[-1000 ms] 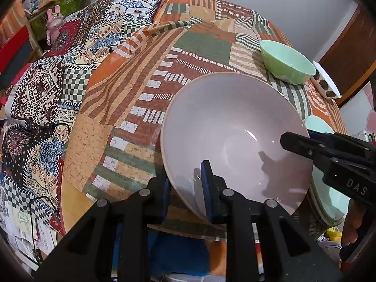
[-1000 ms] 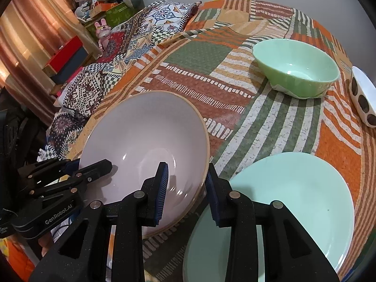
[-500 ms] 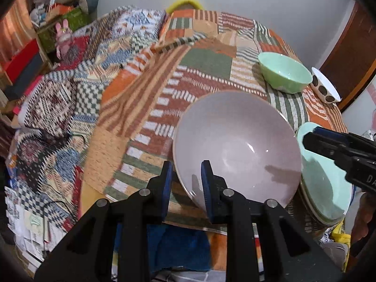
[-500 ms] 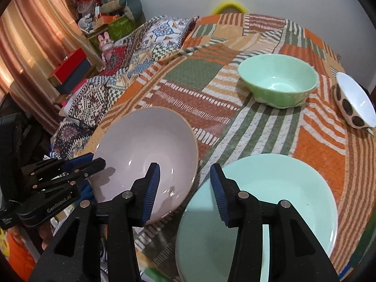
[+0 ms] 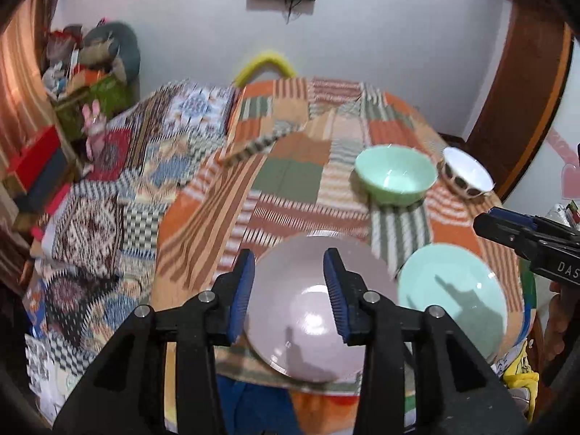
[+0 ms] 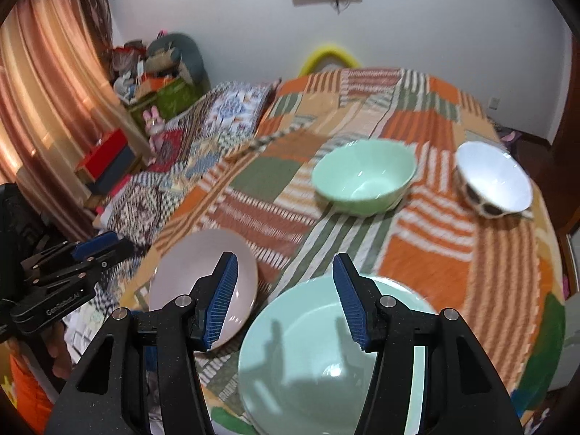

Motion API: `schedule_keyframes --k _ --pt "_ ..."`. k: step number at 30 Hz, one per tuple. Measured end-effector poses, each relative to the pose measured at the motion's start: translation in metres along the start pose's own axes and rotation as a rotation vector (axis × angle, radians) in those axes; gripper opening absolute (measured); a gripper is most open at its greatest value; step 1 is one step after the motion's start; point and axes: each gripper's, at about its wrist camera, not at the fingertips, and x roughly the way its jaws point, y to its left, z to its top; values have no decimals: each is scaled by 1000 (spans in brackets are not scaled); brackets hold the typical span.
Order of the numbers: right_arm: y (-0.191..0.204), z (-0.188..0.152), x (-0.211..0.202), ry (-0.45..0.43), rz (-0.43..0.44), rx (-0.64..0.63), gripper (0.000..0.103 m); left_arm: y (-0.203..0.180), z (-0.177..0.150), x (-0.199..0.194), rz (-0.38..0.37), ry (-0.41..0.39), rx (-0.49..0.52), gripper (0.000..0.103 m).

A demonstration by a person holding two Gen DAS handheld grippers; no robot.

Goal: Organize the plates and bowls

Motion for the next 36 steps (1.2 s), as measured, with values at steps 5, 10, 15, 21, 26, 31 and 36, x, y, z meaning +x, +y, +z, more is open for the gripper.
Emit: schedule_keyframes --k 5,10,15,21,26,31,36 --pt "-10 11 -15 -59 -37 -5 51 -18 23 -4 -29 -47 37 41" --pt "-25 22 -17 -91 -53 20 51 -39 44 2 -44 -83 81 42" --pt "-41 33 -8 -91 -63 53 51 -57 65 21 -84 -88 88 55" --pt "-59 43 6 -80 -97 74 52 -67 92 55 -122 -49 73 55" --pt "-74 51 18 -70 -113 88 52 -71 109 91 -159 14 51 55" --pt "-85 61 31 -58 -126 93 52 -74 120 130 -153 65 44 55" --pt "-95 68 51 -28 -130 99 52 -78 126 167 -142 119 43 55"
